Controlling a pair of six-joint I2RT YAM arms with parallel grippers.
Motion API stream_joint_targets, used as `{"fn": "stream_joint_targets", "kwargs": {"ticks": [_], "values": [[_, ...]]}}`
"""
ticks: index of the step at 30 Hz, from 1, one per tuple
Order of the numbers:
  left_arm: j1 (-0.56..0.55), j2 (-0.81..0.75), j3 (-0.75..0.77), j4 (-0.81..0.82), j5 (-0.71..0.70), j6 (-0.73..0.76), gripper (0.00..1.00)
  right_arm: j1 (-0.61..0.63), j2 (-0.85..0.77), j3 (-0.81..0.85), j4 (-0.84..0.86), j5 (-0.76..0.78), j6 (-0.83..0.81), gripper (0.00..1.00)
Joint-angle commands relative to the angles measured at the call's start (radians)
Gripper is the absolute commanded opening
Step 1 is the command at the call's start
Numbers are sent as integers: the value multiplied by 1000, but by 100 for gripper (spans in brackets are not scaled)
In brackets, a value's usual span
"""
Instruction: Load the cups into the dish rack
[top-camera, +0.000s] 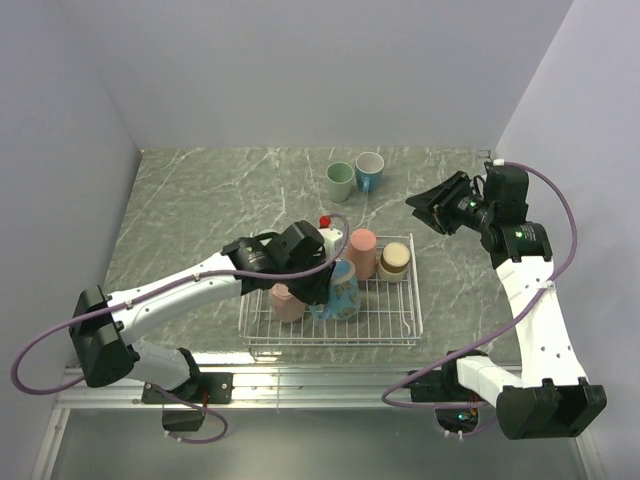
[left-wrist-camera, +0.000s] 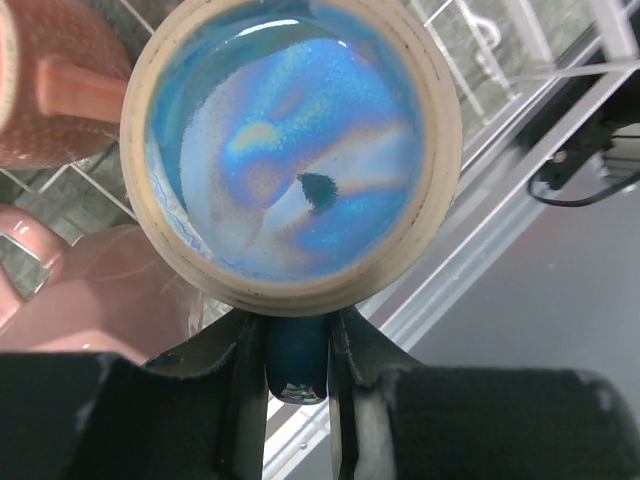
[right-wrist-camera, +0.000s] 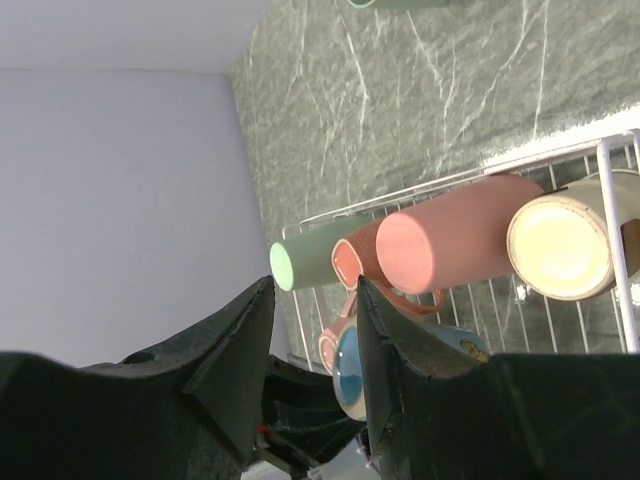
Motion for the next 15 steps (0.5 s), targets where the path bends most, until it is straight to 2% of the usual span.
{"fn": "stream_joint_targets", "kwargs": {"ticks": [1, 8, 15], "values": [[-32, -3, 0, 76, -86, 20, 0, -5, -6, 48, -1, 23, -32, 46], [-46, 7, -62, 82, -121, -6, 0, -5, -2, 48, -1, 20, -41, 45], [-46, -9, -65, 28, -232, -35, 0, -5, -2, 43, 2, 17, -53, 45]]}}
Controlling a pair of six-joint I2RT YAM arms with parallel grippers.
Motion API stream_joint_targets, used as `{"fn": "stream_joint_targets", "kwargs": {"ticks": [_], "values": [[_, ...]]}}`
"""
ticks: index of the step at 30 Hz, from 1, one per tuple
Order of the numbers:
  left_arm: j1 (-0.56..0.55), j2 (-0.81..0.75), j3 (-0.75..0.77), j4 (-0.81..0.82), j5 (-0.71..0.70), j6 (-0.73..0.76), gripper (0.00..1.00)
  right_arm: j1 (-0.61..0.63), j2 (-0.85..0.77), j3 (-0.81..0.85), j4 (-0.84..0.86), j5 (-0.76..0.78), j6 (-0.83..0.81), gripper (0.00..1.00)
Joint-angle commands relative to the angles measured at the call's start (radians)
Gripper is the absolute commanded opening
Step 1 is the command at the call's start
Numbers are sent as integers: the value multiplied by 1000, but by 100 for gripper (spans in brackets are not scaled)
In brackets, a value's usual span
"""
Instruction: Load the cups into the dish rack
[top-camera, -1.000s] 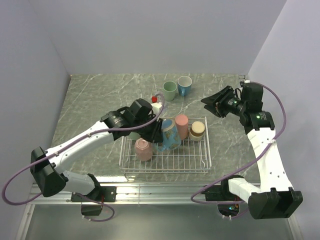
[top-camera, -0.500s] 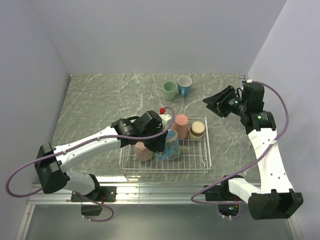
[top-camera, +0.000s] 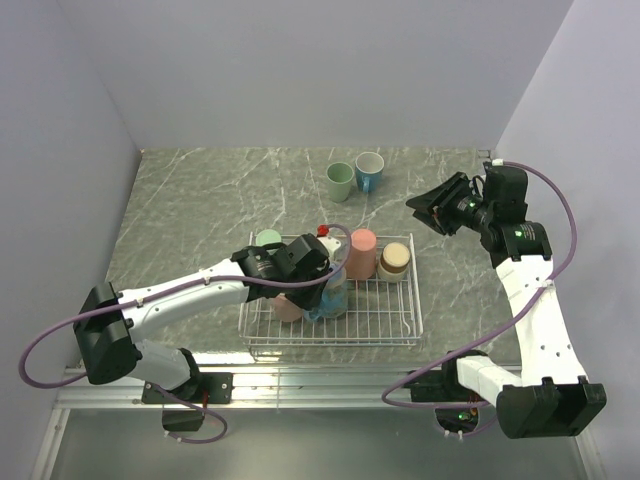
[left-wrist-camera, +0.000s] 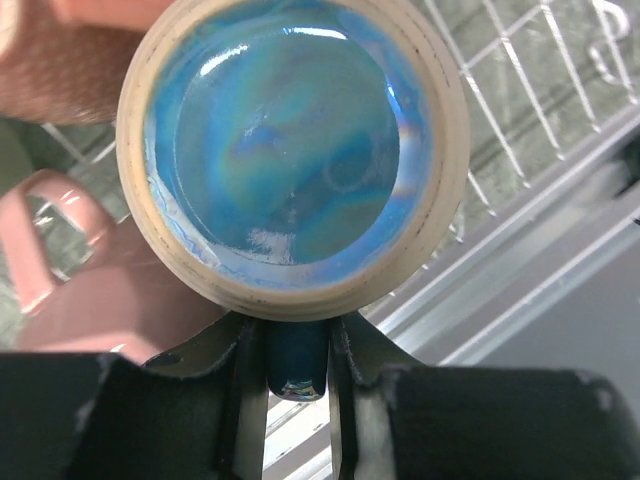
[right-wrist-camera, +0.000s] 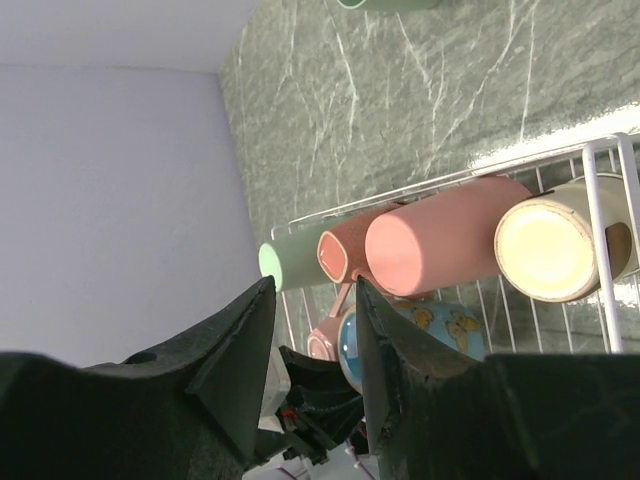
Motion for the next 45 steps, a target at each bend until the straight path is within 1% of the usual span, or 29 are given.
{"fn": "stream_joint_targets", "kwargs": {"ticks": [1, 7, 14, 17, 18, 20, 21, 23, 24, 27, 30, 36, 40, 42, 45], "values": [[-3, -41, 3, 5, -81, -27, 0, -6, -8, 38, 15, 9, -23, 45], [-3, -72, -6, -70, -135, -39, 0, -8, -19, 46, -13, 39, -62, 45], [-6, -27, 16, -151, -146, -42, 0, -6, -22, 40, -28, 59, -92, 45], [-14, -18, 13, -156, -134, -42, 17, -6, -20, 35, -27, 61, -95, 45], [-16, -20, 13, -151, -127, -40, 27, -8, -20, 35, -28, 62, -99, 45], [-20, -23, 16, -153, -121, -48, 38, -6, -16, 38, -30, 65, -105, 45], [-22, -24, 16, -153, -112, -48, 48, -6, -16, 39, -30, 67, -106, 45], [-26, -36, 14, -151, -86, -53, 59, -6, -10, 43, -31, 69, -108, 45], [-26, -41, 13, -144, -57, -47, 67, -6, -11, 41, -28, 70, -108, 45], [-28, -75, 13, -139, 18, -45, 78, -6, -6, 36, -24, 69, -109, 45], [-28, -107, 28, -150, 46, -57, 83, -6, -3, 33, -22, 73, -115, 45], [-29, -156, 82, -194, 61, -74, 89, -5, 15, 36, -10, 79, -129, 45], [-29, -168, 186, -197, 90, -70, 94, -5, 88, 59, 24, 53, -131, 45], [-28, -164, 224, -189, 89, -70, 97, -5, 128, 93, 45, 52, -134, 45], [-16, -145, 296, -179, 94, -62, 99, -3, 225, 160, 81, 62, -145, 45]]}}
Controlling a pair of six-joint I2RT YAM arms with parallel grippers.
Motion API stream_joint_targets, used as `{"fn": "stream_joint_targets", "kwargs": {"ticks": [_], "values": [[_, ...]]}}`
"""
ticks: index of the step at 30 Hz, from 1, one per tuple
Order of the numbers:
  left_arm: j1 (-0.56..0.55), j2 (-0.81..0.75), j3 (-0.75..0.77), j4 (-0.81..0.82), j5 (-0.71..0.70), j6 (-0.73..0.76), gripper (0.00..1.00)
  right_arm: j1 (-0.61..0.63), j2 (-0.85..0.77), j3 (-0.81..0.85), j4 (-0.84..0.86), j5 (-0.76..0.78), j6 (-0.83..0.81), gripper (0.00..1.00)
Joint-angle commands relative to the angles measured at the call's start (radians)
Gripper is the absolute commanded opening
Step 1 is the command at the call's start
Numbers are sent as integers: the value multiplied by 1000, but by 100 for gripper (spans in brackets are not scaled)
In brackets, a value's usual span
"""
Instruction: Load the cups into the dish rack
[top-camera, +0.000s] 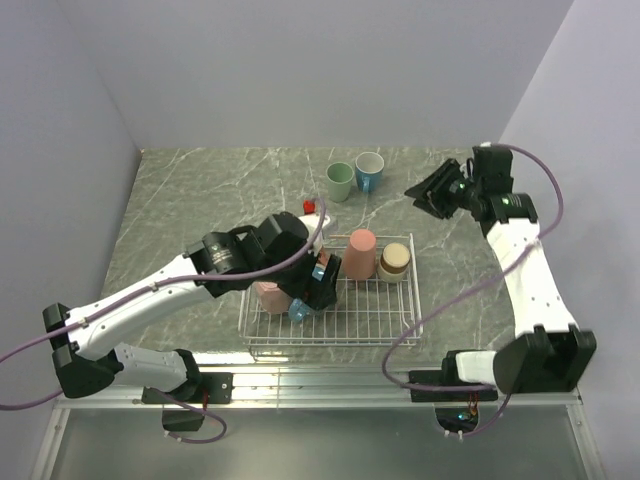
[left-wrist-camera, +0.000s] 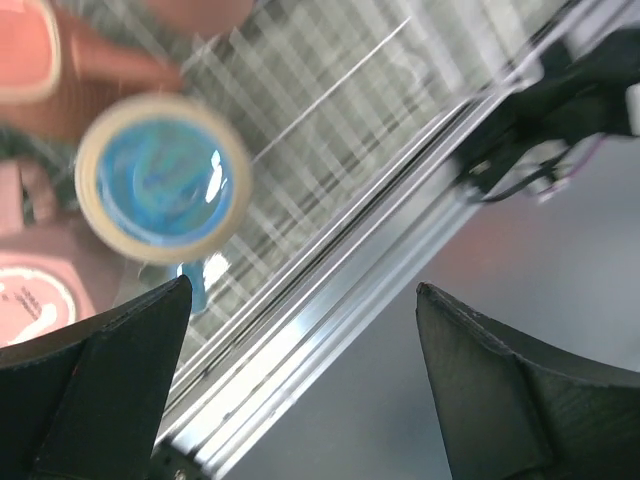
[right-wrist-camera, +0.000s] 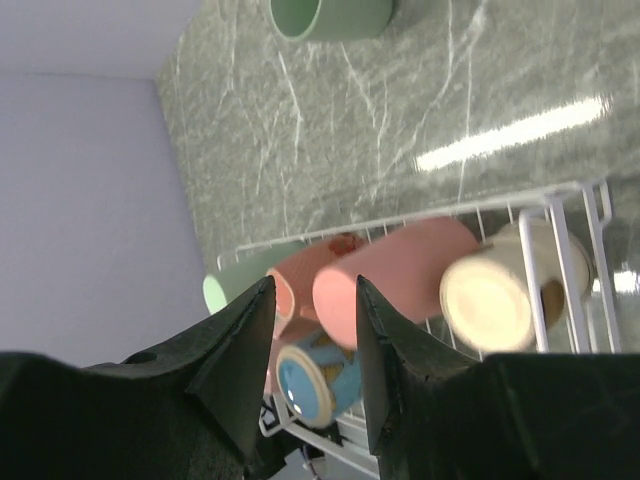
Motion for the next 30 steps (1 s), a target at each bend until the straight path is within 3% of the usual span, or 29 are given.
{"fn": "stream_joint_targets", "kwargs": {"ticks": [1, 7, 15, 17, 20, 25, 30], "values": [[14, -5, 97, 38, 36, 5, 99, -3, 118, 110, 96, 12, -28, 45], [87, 8, 150, 99, 74, -12, 99, 78, 438, 453, -13, 175, -130, 47], [160, 44, 175, 78, 129, -9, 99, 167, 1000, 1244, -311, 369, -206, 54], [171, 54, 187, 57, 131, -9, 99, 178, 1089, 1288, -296, 387, -213, 60], [185, 52, 186, 43, 140, -14, 99, 185, 1082, 1185, -182, 423, -226, 64], [202, 66, 181, 15, 154, -14, 99, 192, 1141, 1256, -185, 504, -265, 65], [228, 107, 213, -6, 164, 8, 99, 201, 1111, 1145, -148, 552, -292, 65]]}}
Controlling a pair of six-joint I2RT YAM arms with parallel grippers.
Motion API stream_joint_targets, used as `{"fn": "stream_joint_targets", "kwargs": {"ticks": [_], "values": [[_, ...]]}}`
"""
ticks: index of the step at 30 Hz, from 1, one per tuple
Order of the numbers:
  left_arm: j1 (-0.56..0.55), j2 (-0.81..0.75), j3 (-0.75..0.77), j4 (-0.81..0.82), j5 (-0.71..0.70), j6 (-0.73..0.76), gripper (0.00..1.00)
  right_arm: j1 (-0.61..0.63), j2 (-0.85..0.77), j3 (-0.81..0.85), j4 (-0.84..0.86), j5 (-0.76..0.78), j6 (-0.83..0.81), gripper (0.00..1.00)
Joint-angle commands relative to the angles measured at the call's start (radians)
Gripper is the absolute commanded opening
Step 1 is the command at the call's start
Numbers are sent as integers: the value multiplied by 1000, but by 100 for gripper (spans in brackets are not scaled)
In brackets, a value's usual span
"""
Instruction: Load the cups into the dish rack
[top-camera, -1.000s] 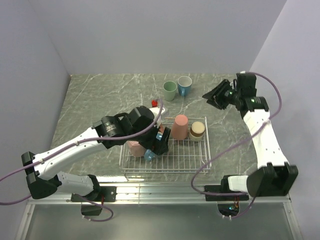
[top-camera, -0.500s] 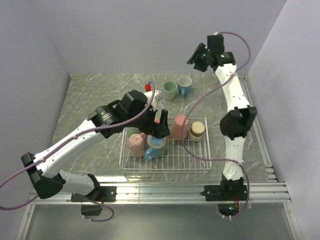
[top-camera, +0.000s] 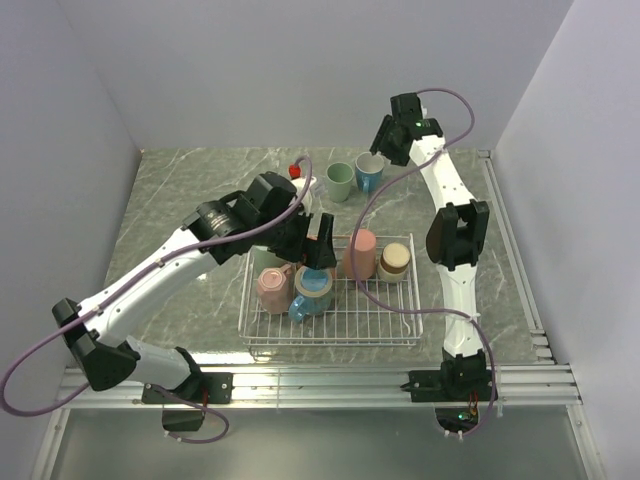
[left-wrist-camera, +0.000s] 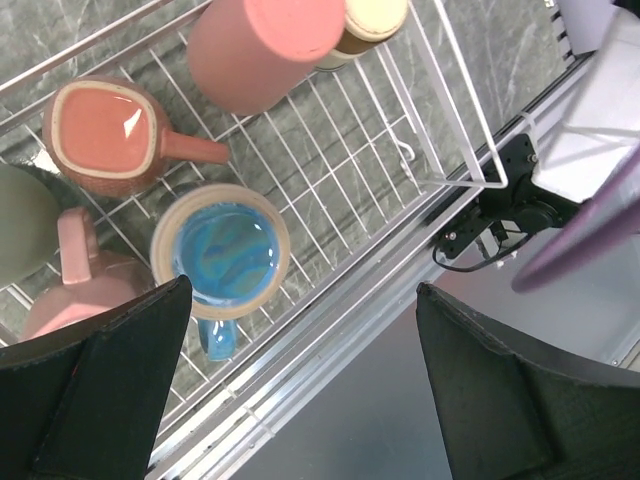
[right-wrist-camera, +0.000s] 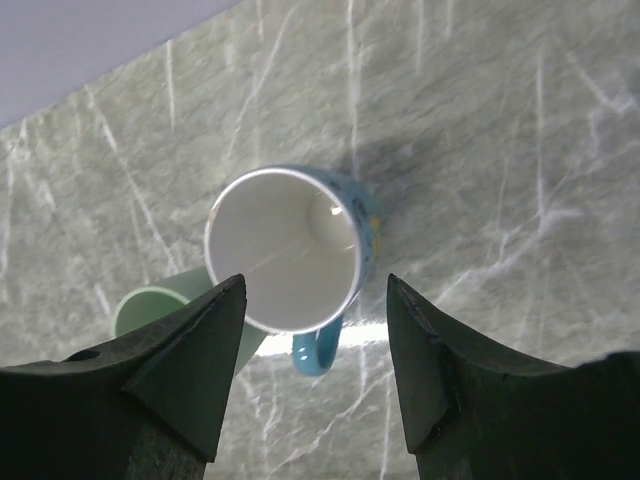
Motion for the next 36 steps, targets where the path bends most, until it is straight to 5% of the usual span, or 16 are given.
{"fn": "stream_joint_targets", "kwargs": {"ticks": [1, 9, 14, 18, 19, 23, 32, 36], "values": [[18, 37, 59, -9, 34, 20, 99, 10, -45, -43, 47, 74, -43, 66], [26, 87, 92, -29, 65, 26, 99, 18, 70, 6, 49, 50, -20, 63], [28, 68, 69, -24, 63, 11, 99, 23, 99, 11, 44, 54, -16, 47], [28, 51, 52, -15, 63, 0, 98, 27, 76, -53, 58, 65, -19, 44], [28, 40, 43, -9, 63, -6, 98, 26, 75, -63, 56, 65, -20, 40], [26, 2, 9, 17, 62, -35, 99, 29, 50, -69, 42, 77, -23, 0], [26, -75, -43, 43, 31, -66, 99, 0, -132, -41, 26, 74, -23, 0], [26, -92, -25, 48, 6, -48, 99, -35, -299, -156, 55, 45, 3, 0]]}}
